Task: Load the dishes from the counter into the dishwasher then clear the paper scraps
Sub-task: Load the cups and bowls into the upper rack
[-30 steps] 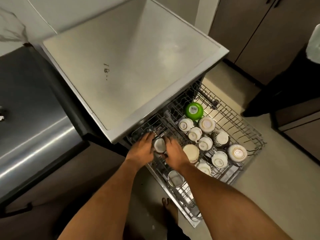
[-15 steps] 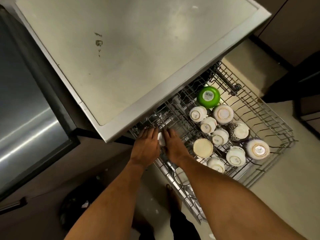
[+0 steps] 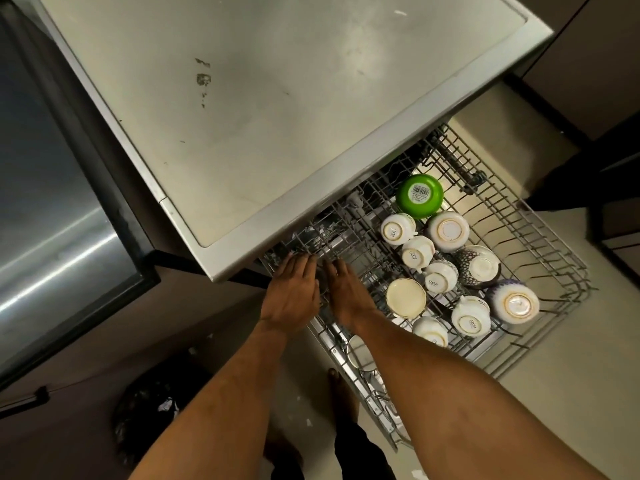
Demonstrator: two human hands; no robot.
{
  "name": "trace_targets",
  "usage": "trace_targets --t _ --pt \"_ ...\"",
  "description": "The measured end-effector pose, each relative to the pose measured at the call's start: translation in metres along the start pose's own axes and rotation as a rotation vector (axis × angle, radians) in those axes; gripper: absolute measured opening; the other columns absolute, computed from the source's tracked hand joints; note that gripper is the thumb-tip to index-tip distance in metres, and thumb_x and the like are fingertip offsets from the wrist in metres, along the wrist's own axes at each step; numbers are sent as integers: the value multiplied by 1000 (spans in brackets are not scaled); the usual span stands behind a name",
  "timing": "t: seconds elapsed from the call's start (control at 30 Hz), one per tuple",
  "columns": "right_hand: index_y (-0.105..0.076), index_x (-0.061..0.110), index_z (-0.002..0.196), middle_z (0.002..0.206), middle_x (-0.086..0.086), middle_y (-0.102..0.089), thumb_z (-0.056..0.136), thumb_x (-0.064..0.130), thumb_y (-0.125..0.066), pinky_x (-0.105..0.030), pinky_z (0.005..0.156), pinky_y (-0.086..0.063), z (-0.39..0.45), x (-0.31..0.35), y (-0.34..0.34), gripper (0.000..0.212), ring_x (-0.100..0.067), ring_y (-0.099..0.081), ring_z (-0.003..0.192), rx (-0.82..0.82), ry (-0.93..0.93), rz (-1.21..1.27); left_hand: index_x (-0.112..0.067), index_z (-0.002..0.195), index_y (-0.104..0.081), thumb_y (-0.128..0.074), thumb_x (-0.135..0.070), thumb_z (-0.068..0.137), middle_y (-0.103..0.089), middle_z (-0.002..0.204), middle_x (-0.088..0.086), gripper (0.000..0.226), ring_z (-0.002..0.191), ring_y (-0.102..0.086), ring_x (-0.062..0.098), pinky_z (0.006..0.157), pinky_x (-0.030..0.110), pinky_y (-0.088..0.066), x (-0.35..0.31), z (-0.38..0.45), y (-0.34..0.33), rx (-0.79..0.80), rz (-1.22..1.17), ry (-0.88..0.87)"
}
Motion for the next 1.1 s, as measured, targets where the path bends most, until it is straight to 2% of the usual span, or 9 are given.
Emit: trace_targets --t 0.1,0.23,0.33,0.47,0.57,0.67,0.83,1.0,1.1 --pt "-24 15 158 153 -10 -35 82 12 -78 -38 112 -44 -5 0 9 93 -29 -36 139 -17 26 -17 -11 155 -29 -30 -32 104 -37 158 9 56 148 -30 22 126 40 -14 -1 -4 0 16 -44 36" --pt "-26 9 157 152 -14 -38 86 19 -76 -37 116 -38 -17 0 23 87 -31 -37 140 -13 38 -33 -10 156 -25 -27 -32 104 -34 159 10 57 149 -27 23 127 41 -10 -7 -13 7 19 -37 59" --pt "-27 9 156 149 -15 -41 85 19 -77 -40 112 -44 -32 -1 33 88 -33 -43 136 -25 61 -28 -10 154 -32 -33 -31 103 -41 155 11 55 146 -35 24 126 39 -14 -13 -26 17 -27 -47 95" --pt "-36 6 151 143 -17 -48 87 14 -74 -38 107 -48 -52 -4 49 74 -33 -46 132 -79 105 -122 -8 150 -39 -44 -29 101 -47 150 12 54 141 -41 27 124 39 -16 -24 -43 31 -90 -87 154" --pt "-37 5 149 141 -17 -47 87 18 -75 -39 111 -45 -65 -6 61 75 -33 -44 133 -102 123 -246 -6 148 -42 -46 -30 100 -49 148 15 54 139 -44 29 124 41 -17 -35 -58 41 -118 -55 172" --pt "-34 4 150 143 -18 -44 90 16 -69 -41 111 -45 -79 -10 72 71 -32 -43 132 -122 133 -253 -6 146 -43 -47 -31 98 -51 146 15 54 138 -45 28 124 44 -21 -45 -73 48 -159 -69 186" --pt "-32 4 149 138 -16 -46 98 21 -57 -40 110 -42 -112 -11 83 59 -28 -44 125 -150 213 -328 -5 147 -41 -45 -31 100 -50 147 14 54 139 -43 28 125 42 -19 -69 -106 52 -228 -93 228" --pt "-27 3 155 151 -19 -39 104 27 -48 -41 118 -34 -159 -15 91 59 -31 -39 137 -166 298 -400 -2 149 -39 -39 -31 102 -46 150 17 55 142 -40 28 125 43 -20 -104 -152 45 -254 -89 306" --pt "-30 4 154 151 -20 -38 105 28 -47 -42 118 -34 -187 -23 101 58 -32 -37 139 -183 332 -409 -2 151 -37 -38 -33 102 -44 152 16 58 144 -37 28 125 43 -18 -130 -176 38 -257 -81 331"
Point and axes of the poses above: each hand's wrist, its own z-axis towards the middle knuckle, its own y-axis out of the back of the hand, x = y × z, the point moved 5 cm from there along z, towards the middle knuckle
